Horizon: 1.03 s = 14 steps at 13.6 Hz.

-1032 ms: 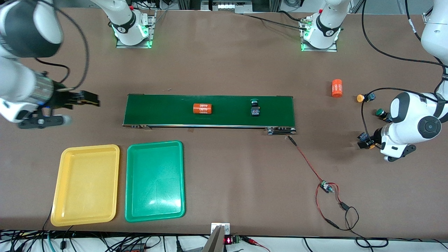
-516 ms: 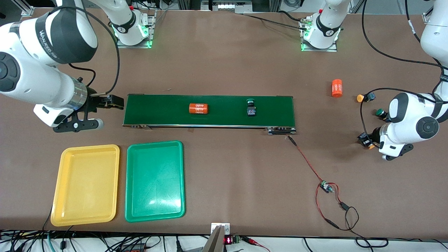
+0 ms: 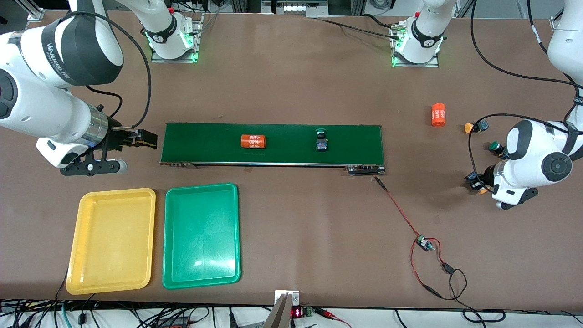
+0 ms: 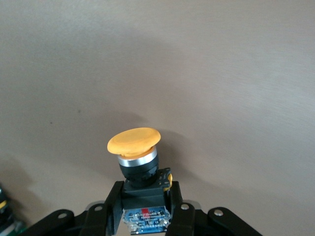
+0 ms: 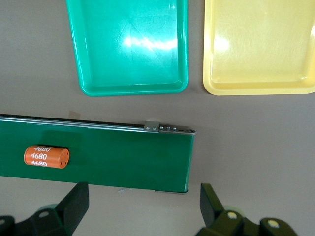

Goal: Sort buttons by color to trays
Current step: 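Place the yellow switch on the belt while the right gripper reaches it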

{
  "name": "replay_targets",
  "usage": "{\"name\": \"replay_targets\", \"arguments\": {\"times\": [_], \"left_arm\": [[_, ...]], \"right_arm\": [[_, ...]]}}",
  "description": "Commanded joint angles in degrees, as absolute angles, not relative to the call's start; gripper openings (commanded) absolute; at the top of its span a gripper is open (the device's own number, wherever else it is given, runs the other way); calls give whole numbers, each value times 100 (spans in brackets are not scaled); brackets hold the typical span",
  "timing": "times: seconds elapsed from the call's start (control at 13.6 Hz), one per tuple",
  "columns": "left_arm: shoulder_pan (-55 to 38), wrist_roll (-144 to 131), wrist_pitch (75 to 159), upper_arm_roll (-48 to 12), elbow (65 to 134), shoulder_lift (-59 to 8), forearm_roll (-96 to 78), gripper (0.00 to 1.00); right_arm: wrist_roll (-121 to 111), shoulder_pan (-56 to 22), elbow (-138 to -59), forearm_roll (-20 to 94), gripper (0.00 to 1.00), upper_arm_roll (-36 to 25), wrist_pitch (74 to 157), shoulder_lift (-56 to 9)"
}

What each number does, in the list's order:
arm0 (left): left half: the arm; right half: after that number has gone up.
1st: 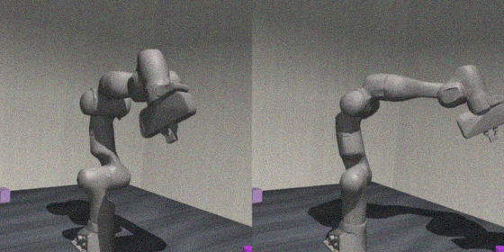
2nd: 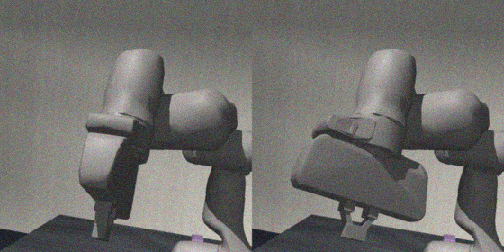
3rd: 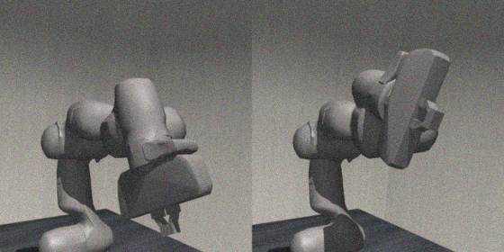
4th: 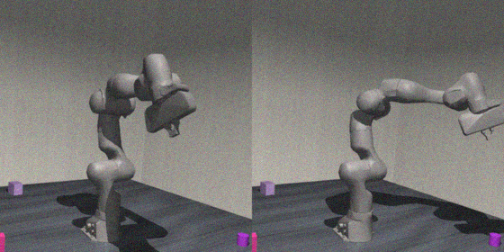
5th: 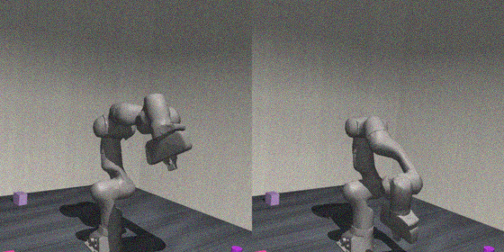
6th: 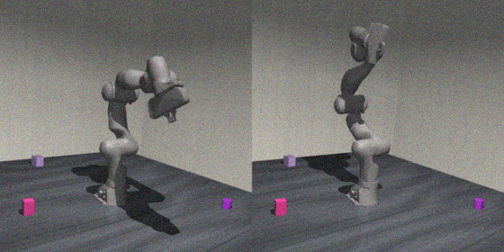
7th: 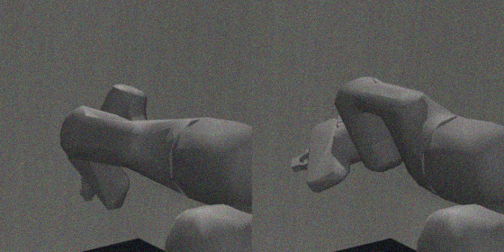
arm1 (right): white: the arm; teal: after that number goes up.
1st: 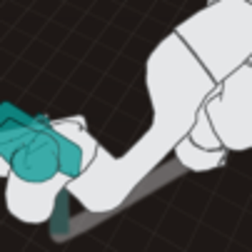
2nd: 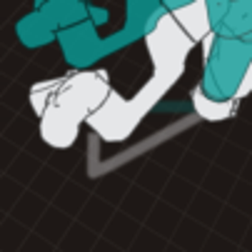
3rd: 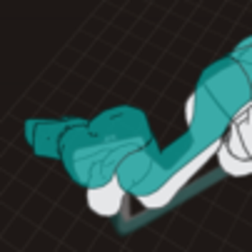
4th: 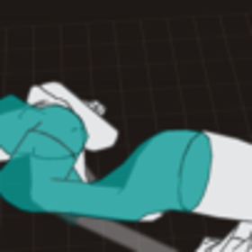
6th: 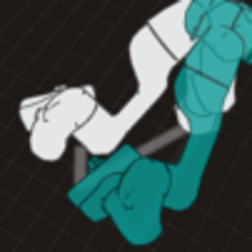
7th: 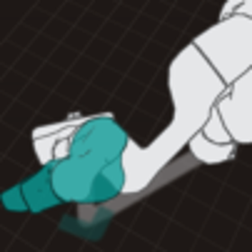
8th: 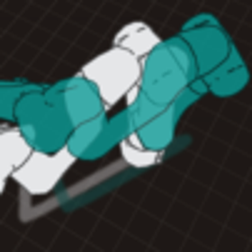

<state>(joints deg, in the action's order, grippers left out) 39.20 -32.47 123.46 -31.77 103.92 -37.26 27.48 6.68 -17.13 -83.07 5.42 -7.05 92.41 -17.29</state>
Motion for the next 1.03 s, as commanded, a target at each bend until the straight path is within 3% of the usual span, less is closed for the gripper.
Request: {"name": "replay_targets", "arguments": {"times": [0.0,0.59,0.96], "left_arm": [[3964,-2929,11701,-3646,10433,-3209,2909,33],[3763,-2732,10548,-5658,10520,-3199,2831,33],[2726,-4235,10783,-5730,10590,-3682,2821,29]], "right_arm": [[773,-1696,-8306,562,100,-686,9255,-1696],[773,-1758,-8332,580,100,-677,9229,-1705],[1555,-2187,-8473,571,100,-659,9115,-1705]]}}
